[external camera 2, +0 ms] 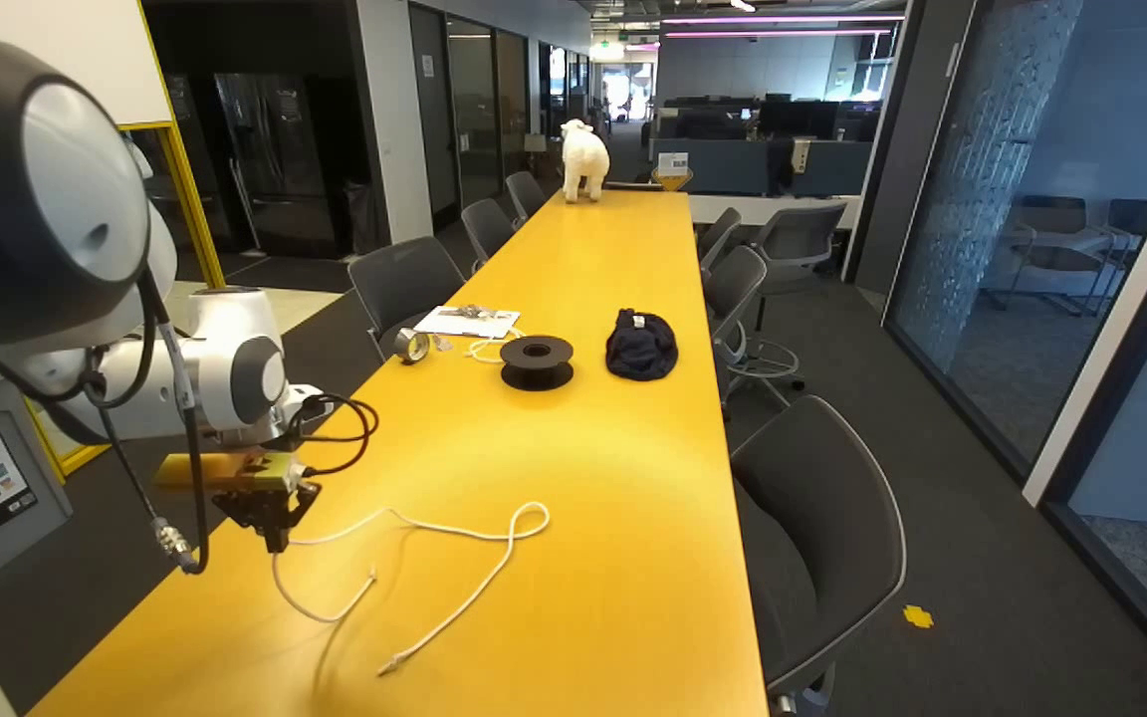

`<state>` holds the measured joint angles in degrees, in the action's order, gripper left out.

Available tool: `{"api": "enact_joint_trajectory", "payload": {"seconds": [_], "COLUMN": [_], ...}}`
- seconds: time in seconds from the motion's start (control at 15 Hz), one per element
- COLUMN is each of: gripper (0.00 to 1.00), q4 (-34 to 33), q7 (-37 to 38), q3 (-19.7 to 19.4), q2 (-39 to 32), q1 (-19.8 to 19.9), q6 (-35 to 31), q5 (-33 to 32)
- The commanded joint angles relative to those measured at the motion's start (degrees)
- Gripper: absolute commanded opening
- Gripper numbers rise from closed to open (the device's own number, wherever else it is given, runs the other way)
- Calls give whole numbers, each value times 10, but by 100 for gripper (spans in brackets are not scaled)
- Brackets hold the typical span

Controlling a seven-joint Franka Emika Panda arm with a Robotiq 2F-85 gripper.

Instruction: Unfold the rope on the table

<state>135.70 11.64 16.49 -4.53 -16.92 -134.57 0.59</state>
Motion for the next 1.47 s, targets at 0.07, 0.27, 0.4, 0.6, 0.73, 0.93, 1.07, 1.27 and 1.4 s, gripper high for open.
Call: {"api": "enact_joint_trajectory", "payload": {"seconds": [0.07,0.27,0.4,0.6,0.73,0.93,1.07,1.27,1.4], "gripper": [44,66,81,100,100,100,100,100,100], "q4": [13,13,15,21,22,21,11,-20,-54], "q7": [-33,-42,-45,-35,-28,-31,-41,-57,-51], "q3": [5,6,4,-5,-18,-49,-73,-106,-128], "q2": [19,19,19,17,11,-7,-32,-84,-122], "q1": [0,0,1,7,16,37,57,83,92], "q6": [-2,0,-2,-31,-66,-125,-150,-175,-179], "q5": [47,61,64,45,35,-7,-34,-59,-76]}}
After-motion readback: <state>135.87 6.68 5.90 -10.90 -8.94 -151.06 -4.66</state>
